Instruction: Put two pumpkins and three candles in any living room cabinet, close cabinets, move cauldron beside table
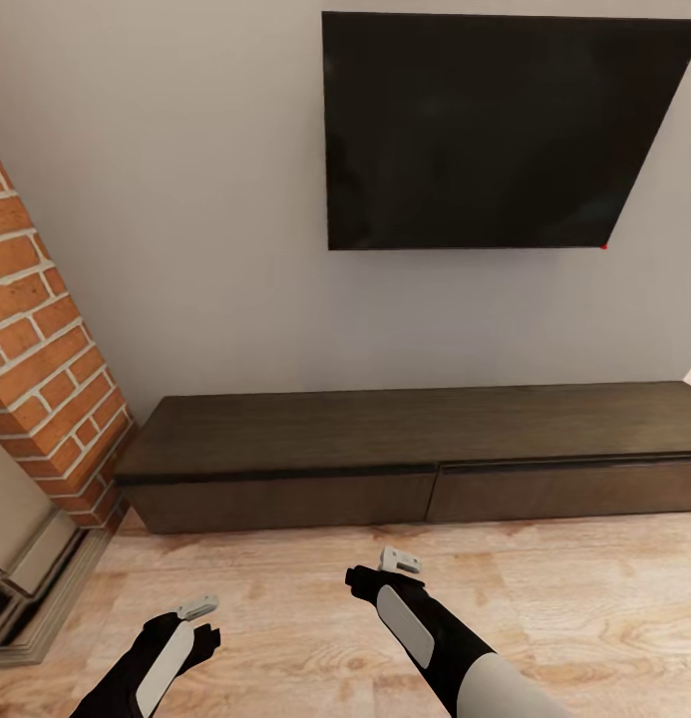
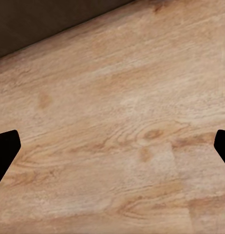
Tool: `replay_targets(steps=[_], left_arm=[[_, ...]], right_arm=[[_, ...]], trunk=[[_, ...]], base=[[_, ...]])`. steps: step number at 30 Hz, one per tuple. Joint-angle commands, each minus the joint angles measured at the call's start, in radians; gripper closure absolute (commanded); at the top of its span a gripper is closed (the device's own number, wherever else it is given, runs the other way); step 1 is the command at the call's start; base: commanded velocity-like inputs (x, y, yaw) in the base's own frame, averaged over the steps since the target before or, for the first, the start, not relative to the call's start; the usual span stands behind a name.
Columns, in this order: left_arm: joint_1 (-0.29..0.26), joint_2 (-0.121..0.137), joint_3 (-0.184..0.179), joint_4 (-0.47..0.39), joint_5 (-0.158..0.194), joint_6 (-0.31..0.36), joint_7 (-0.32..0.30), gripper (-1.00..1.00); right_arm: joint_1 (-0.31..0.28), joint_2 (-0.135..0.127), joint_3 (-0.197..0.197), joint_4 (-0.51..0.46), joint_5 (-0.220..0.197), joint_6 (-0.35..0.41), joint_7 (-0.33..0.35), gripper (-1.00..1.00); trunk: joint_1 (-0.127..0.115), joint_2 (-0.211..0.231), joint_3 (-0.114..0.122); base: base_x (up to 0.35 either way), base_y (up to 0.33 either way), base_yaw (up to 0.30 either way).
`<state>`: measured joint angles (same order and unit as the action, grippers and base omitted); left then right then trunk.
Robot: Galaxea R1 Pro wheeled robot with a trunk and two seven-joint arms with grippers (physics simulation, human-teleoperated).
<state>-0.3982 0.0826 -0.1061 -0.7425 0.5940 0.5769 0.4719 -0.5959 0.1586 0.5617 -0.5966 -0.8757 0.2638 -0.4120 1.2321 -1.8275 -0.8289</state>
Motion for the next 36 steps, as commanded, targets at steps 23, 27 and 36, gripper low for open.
replay_targets(steps=[23,27,36], left_arm=[[0.000,0.010,-0.001,-0.010,0.020,0.013,-0.017,-1.00],[-0.001,0.050,0.006,-0.098,0.029,0.110,-0.110,-1.00],[0.000,0.139,0.107,-0.482,0.189,0.416,-0.209,-1.00]], right_arm=[[-0.001,-0.001,0.006,0.066,-0.001,-0.099,0.005,-1.00],[-0.001,-0.013,0.005,0.151,-0.006,-0.190,0.090,-1.00],[-0.001,-0.082,-0.023,0.326,-0.159,-0.217,0.538,-1.00]], trunk=[[0.000,0.000,-0.001],[0.000,0.000,-0.001],[0.011,-0.021,-0.010]], base=[[0.000,0.032,0.000],[0.000,0.000,0.000],[0.000,0.000,0.000]])
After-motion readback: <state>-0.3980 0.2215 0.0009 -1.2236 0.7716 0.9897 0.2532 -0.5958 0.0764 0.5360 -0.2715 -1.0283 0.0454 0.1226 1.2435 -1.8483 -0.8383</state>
